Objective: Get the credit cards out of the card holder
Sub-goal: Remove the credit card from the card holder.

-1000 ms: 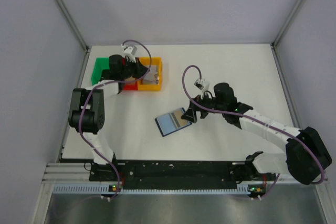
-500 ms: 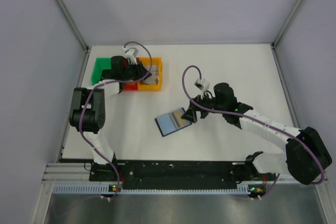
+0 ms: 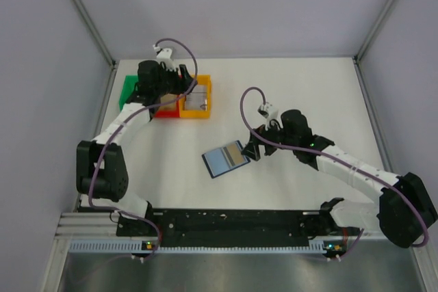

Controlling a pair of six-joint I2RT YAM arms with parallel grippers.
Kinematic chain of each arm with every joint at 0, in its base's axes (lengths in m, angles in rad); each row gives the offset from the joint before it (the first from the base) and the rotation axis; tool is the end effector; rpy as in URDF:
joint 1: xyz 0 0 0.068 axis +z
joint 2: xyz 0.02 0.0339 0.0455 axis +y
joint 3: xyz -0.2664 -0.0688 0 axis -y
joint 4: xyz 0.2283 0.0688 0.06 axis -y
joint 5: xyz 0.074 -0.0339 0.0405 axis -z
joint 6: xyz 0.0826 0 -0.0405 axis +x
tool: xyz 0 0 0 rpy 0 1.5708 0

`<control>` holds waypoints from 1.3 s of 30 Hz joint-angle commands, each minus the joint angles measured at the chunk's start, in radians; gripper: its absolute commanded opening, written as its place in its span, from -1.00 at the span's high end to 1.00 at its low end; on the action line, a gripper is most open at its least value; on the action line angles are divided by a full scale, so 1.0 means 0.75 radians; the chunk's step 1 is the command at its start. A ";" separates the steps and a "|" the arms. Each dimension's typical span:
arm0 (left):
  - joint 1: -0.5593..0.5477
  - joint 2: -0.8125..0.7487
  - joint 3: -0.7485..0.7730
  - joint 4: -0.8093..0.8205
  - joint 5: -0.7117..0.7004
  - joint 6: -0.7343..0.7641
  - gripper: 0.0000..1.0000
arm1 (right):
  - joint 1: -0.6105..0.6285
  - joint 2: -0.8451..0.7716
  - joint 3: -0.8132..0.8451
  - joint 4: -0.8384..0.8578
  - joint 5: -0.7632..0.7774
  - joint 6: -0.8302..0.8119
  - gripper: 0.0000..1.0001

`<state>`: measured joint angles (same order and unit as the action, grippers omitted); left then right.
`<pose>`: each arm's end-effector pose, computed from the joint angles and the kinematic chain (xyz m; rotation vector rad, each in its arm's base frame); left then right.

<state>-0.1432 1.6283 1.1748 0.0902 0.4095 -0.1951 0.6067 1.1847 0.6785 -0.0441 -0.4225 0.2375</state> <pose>0.3980 -0.0906 0.2802 0.2265 1.9392 -0.6200 0.2072 0.1850 0.2240 -0.6630 2.1130 0.9343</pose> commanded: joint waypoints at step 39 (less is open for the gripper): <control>-0.676 -0.361 -0.908 0.058 -0.405 -0.660 0.82 | 0.120 0.466 0.114 0.202 0.122 0.332 -0.15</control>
<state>-0.6472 1.3411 0.4789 0.1570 0.1146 -0.6819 0.6834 1.5139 0.7170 0.0658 -0.3401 0.4767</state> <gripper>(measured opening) 0.107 0.581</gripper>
